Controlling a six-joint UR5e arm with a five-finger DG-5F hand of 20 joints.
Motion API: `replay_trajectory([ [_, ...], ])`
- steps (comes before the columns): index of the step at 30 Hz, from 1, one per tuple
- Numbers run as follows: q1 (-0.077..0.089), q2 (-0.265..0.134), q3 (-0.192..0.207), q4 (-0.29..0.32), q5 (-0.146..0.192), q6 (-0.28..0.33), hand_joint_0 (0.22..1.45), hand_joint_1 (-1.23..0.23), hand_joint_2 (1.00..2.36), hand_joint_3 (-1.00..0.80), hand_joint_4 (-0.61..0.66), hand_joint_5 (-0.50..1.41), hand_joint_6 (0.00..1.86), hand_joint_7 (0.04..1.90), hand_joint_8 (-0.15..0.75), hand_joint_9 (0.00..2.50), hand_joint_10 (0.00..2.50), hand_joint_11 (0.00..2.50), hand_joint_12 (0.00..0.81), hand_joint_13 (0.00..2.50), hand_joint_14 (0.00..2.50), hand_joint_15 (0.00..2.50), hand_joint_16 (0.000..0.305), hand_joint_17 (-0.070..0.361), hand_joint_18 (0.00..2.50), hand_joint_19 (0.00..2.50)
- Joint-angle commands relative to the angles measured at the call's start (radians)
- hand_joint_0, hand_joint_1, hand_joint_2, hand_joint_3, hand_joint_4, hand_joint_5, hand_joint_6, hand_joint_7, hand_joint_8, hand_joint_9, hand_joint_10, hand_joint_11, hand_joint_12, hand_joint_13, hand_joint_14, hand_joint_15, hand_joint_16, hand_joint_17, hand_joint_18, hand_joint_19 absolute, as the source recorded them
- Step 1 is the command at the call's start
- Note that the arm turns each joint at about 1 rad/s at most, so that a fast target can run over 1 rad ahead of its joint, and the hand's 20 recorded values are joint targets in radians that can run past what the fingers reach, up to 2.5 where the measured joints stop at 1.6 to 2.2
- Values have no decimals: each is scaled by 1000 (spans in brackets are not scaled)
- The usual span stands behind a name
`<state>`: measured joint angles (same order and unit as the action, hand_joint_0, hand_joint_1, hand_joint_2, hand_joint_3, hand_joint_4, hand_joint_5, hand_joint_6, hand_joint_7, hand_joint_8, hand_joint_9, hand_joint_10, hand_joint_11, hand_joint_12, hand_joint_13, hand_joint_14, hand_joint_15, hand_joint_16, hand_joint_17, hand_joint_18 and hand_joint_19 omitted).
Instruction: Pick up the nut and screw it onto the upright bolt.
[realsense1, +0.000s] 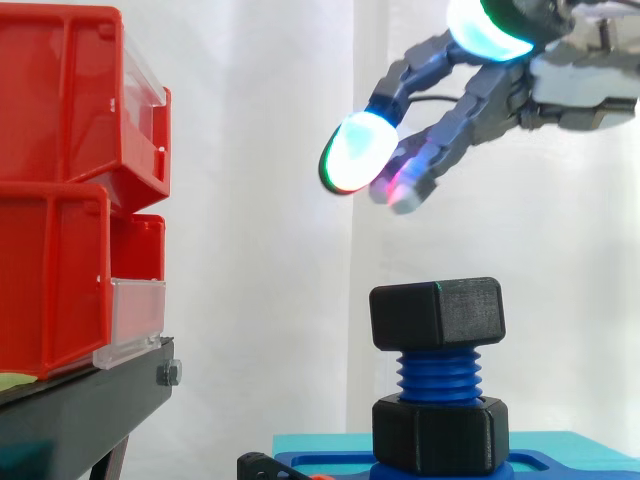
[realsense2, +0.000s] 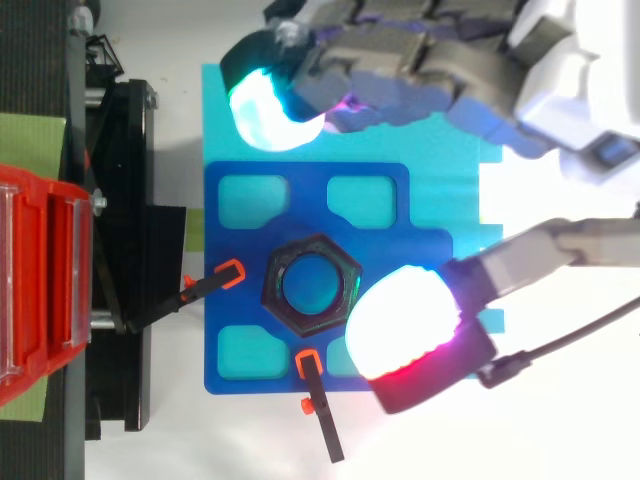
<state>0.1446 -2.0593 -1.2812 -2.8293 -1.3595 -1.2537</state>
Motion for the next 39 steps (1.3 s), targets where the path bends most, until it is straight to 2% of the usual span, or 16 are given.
replay_trajectory([
  [1,6,-18,0,28,0,4,442,-319,1000,-500,285,-109,501,602,279,730,0,0,406,373,0,0,75,168,0,0],
  [3,10,-18,0,30,2,4,429,-325,1000,-500,285,-108,501,601,270,638,0,0,409,263,0,0,71,160,0,0],
  [8,18,-18,0,13,0,4,423,-333,1000,-500,284,-107,501,612,259,538,0,0,409,197,0,0,71,160,0,0],
  [17,23,-19,-9,10,0,4,426,-332,1000,-500,289,-103,501,624,258,511,0,0,405,180,0,0,70,157,0,0],
  [20,29,-19,-26,16,0,4,427,-331,1000,-500,288,-102,501,624,257,509,0,0,404,182,0,0,69,156,0,0],
  [23,35,-19,-55,47,3,4,429,-331,1000,-500,287,-101,501,629,258,511,0,0,402,182,0,0,68,154,0,0],
  [24,38,-19,-69,76,3,4,429,-333,1000,-500,292,-100,501,635,260,516,0,0,401,181,0,0,68,153,0,0],
  [27,41,-19,-81,111,7,4,432,-337,1000,-500,295,-100,501,642,262,523,0,0,399,182,0,0,67,151,0,0],
  [32,41,-56,-86,123,0,13,436,-345,1000,-500,295,-98,502,654,264,534,0,0,400,190,0,0,66,149,0,0],
  [36,44,-56,-86,154,2,23,440,-351,1000,-500,298,-98,502,664,271,551,0,0,404,202,0,0,66,148,0,0],
  [39,46,-58,-86,153,5,23,444,-354,1000,-500,305,-98,502,667,273,561,0,0,403,208,0,0,66,148,0,0],
])
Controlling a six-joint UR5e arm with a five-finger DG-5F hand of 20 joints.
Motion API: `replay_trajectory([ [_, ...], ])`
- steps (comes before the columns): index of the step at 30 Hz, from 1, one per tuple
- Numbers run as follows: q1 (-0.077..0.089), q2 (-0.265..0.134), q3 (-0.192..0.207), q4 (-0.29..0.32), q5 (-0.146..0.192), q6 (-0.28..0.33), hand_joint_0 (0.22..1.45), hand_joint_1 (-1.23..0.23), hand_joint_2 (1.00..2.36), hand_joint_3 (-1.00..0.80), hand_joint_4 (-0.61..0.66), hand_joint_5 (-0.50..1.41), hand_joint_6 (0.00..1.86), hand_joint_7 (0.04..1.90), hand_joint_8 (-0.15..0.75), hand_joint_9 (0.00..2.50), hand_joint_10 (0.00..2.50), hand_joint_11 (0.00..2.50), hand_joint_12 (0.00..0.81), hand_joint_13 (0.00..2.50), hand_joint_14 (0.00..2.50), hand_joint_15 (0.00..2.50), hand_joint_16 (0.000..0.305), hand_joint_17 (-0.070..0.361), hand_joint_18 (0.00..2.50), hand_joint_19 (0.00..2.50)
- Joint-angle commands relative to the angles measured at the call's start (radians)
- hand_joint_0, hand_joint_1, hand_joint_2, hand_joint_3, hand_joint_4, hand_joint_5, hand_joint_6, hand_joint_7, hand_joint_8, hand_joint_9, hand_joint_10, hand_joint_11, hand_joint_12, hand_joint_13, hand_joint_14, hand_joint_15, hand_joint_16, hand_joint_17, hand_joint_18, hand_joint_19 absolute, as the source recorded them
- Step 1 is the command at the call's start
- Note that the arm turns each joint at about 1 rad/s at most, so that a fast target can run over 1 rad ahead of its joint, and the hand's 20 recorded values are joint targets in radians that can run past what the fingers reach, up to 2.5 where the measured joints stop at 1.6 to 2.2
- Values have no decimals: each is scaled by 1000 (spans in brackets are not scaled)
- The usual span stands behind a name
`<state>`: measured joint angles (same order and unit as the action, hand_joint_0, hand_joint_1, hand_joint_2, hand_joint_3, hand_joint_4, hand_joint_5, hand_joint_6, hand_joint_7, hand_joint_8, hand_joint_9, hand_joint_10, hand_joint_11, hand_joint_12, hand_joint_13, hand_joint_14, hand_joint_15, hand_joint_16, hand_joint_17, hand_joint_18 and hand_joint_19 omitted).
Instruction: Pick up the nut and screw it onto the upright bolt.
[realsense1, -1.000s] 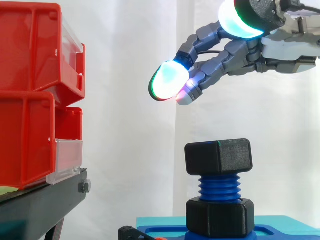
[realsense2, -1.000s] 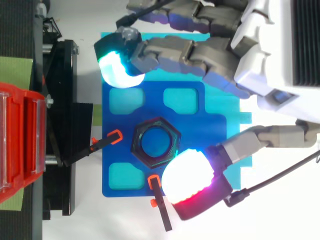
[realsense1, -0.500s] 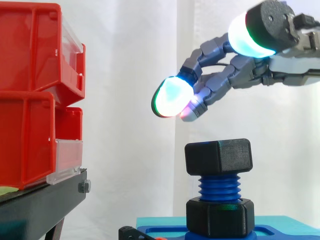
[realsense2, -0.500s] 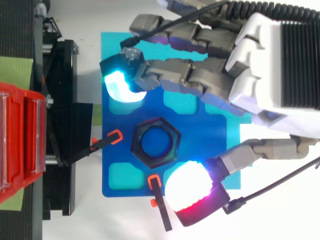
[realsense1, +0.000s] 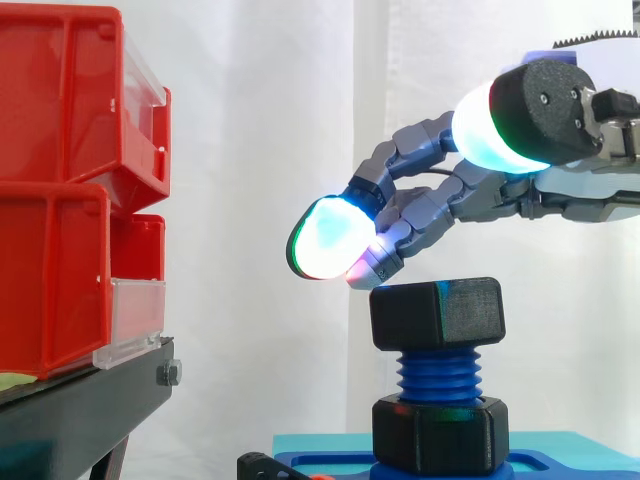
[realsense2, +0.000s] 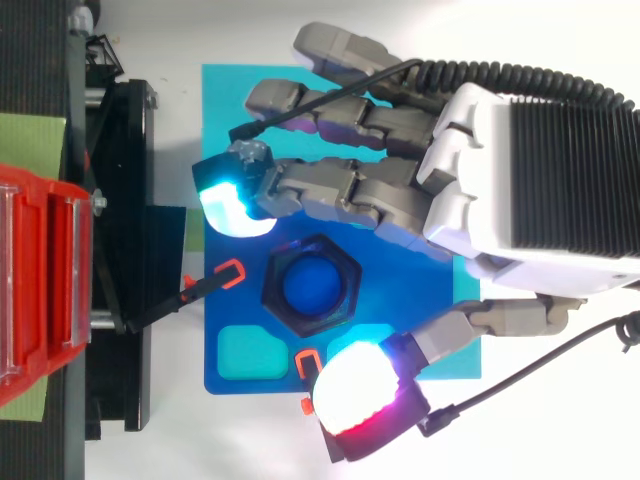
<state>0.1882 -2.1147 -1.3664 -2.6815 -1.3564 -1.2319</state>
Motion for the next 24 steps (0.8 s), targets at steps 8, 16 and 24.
replay_trajectory([
  [8,16,-1,0,9,3,2,450,-358,1000,-500,306,-96,502,671,284,618,0,0,405,240,0,0,66,149,0,0],
  [16,30,-2,0,9,17,2,458,-363,1000,-500,309,-92,502,690,295,645,0,0,406,265,0,0,66,148,0,0],
  [24,42,-2,-2,2,26,2,462,-365,1000,-500,310,-90,502,711,298,663,0,0,407,294,0,0,65,147,0,0],
])
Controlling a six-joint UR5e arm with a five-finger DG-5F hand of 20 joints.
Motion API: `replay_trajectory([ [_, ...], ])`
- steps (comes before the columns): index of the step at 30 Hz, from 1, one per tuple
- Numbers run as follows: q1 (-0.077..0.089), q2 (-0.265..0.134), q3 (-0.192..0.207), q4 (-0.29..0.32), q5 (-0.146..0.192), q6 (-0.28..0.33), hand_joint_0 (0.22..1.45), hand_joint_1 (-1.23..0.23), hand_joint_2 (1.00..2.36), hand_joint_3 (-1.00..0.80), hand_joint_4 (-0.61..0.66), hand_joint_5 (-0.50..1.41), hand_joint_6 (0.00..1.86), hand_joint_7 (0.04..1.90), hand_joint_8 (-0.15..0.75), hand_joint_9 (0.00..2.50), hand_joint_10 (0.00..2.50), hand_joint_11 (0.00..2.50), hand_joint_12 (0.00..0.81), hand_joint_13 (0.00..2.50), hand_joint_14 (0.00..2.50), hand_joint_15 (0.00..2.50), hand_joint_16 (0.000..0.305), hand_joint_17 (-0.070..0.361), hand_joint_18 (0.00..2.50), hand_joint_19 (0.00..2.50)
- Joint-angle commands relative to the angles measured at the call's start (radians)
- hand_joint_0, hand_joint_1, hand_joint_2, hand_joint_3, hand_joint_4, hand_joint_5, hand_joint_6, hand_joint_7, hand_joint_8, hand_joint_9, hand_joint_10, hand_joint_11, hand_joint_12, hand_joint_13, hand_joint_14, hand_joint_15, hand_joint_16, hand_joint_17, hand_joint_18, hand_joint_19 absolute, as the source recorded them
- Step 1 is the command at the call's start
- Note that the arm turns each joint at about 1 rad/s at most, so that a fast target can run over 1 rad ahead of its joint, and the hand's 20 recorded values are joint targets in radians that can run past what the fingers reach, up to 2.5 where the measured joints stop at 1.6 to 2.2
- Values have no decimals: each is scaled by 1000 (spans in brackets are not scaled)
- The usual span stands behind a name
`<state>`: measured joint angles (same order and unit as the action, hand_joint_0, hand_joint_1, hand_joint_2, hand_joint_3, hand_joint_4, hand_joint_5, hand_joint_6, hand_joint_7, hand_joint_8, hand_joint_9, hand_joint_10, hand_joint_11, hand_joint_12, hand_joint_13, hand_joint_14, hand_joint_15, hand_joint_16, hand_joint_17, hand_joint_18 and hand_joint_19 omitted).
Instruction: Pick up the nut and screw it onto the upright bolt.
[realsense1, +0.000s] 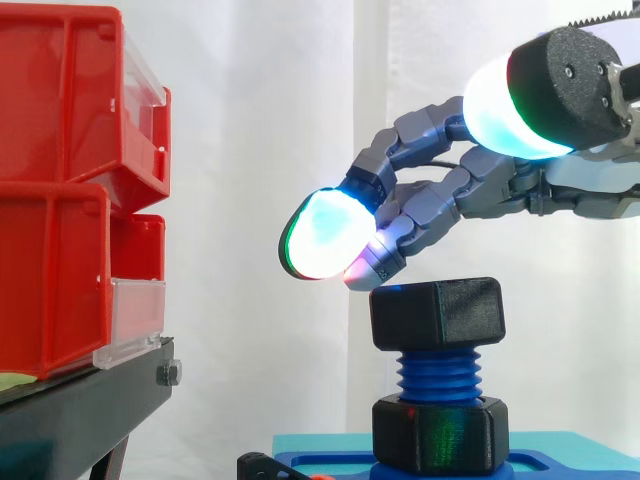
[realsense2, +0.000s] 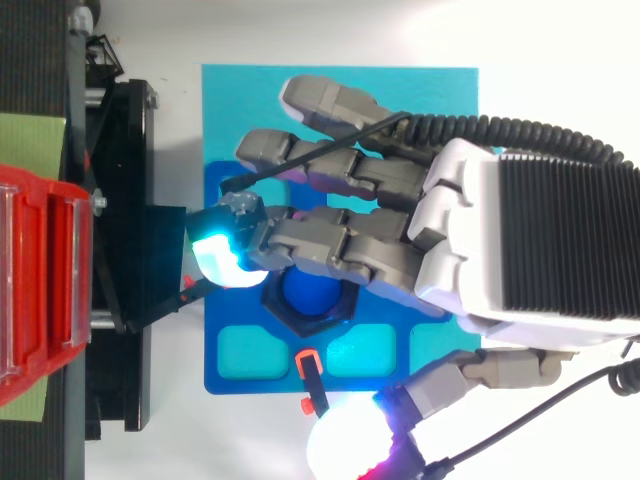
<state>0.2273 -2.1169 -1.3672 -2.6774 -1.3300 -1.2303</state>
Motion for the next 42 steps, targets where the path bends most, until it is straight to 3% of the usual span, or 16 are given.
replay_trajectory([
  [1,3,0,0,-1,-1,0,462,-365,1000,-500,313,-89,502,712,298,672,0,0,407,294,0,0,65,147,0,0],
  [19,-2,0,-1,-24,-14,0,463,-363,1000,-500,308,-86,503,739,302,683,0,0,410,343,0,0,62,139,0,0],
  [30,-6,0,-1,-38,-21,0,478,-380,1000,-500,338,-53,505,990,329,803,0,0,403,436,0,0,57,128,25,0],
  [35,-10,0,-1,-47,-32,0,485,-391,1000,-500,296,-41,505,1172,335,850,0,0,405,485,0,0,55,125,110,0],
  [42,-14,0,-1,-61,-35,0,495,-407,1000,-500,220,-45,506,1277,344,870,0,0,400,512,0,0,54,122,175,0],
])
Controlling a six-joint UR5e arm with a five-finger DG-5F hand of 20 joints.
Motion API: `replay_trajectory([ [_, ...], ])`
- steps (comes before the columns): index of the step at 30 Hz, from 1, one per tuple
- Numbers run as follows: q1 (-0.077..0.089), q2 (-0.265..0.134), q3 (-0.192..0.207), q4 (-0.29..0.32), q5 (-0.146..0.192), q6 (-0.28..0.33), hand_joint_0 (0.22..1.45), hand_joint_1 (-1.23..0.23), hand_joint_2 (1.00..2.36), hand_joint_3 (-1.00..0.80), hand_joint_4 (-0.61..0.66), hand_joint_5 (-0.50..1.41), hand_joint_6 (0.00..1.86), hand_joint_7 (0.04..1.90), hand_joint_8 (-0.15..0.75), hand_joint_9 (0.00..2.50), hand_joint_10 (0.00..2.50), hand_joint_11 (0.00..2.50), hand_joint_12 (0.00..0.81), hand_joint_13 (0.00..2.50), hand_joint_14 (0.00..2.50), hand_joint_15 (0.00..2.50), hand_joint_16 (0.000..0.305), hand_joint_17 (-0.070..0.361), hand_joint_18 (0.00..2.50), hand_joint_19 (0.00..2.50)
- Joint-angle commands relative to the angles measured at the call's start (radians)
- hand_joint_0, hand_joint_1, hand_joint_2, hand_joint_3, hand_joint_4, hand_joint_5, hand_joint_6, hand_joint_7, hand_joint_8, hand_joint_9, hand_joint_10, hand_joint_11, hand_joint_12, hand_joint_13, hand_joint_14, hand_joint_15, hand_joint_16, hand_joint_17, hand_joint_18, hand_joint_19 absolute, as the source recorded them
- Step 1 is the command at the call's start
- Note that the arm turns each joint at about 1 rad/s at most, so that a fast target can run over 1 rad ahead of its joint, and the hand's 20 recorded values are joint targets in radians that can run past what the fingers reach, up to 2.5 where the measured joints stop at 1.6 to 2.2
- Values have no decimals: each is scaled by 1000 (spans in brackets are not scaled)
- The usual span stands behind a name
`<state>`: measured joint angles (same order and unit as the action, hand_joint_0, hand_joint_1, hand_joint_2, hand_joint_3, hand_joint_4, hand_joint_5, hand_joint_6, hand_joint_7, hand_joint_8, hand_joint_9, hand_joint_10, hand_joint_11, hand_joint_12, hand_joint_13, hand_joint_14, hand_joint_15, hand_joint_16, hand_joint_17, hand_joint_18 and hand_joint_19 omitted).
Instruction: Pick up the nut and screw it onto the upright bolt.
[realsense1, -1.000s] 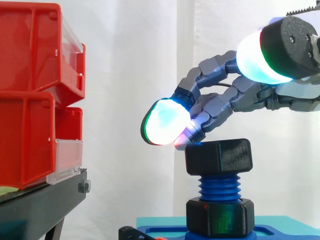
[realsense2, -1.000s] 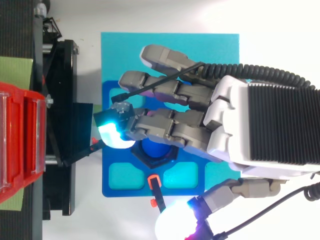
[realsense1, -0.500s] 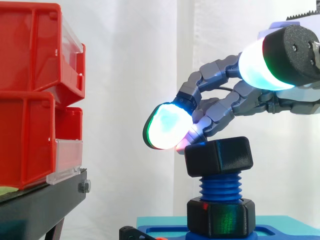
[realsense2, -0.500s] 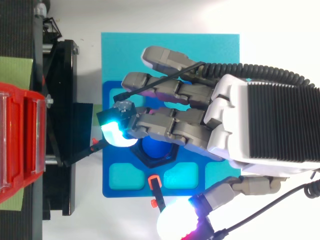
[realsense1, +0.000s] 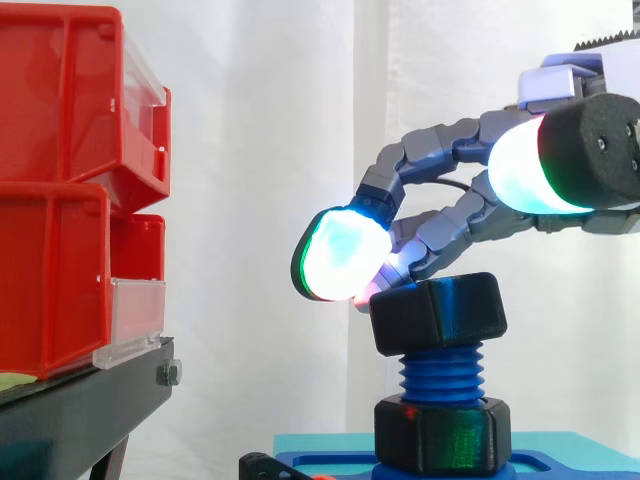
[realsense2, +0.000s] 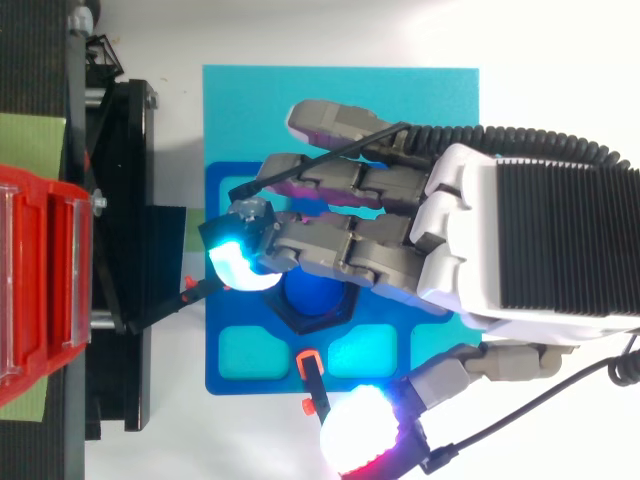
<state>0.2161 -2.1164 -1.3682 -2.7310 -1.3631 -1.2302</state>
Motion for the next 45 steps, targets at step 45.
replay_trajectory([
  [45,-92,4,1,-49,-82,-3,515,-405,1000,-500,114,89,504,1486,203,1499,0,0,312,994,0,0,51,115,801,0],
])
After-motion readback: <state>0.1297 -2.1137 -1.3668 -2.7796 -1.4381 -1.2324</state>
